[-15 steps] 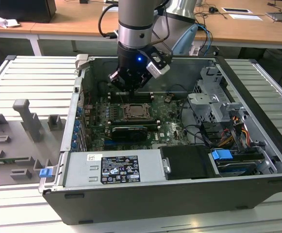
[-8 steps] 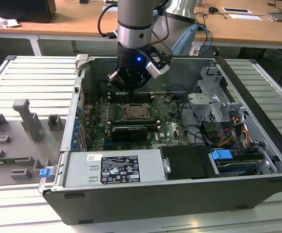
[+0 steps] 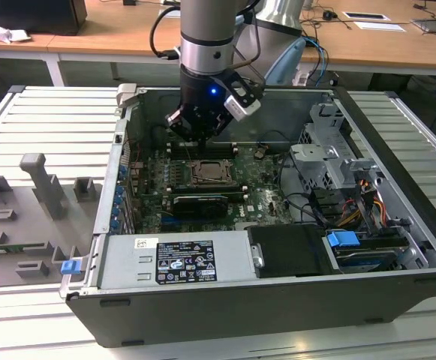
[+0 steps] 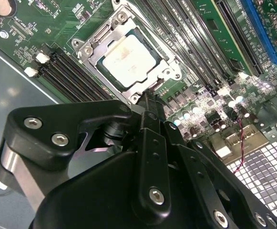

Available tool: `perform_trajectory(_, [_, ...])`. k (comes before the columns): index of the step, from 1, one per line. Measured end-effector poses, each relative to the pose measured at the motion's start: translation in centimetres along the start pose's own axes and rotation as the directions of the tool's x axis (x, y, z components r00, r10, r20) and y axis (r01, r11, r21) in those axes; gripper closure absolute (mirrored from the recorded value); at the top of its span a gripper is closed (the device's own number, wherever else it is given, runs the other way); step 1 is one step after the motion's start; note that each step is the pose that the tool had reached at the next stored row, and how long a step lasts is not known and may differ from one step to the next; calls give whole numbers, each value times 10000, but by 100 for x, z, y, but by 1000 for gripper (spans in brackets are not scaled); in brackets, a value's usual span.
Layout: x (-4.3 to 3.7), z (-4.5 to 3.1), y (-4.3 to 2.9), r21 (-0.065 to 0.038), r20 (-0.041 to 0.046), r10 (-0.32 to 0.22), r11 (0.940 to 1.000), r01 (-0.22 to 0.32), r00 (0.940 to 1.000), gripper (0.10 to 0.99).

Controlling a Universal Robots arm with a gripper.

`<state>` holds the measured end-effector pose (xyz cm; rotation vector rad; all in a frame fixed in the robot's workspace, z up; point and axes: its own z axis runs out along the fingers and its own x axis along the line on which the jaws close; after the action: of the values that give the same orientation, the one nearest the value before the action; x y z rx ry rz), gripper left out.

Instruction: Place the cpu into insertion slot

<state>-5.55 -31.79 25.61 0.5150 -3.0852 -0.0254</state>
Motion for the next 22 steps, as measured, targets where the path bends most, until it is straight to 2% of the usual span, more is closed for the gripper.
perform_trajectory(22, [53,1,18,0,0,1,10000,-1,10000,980])
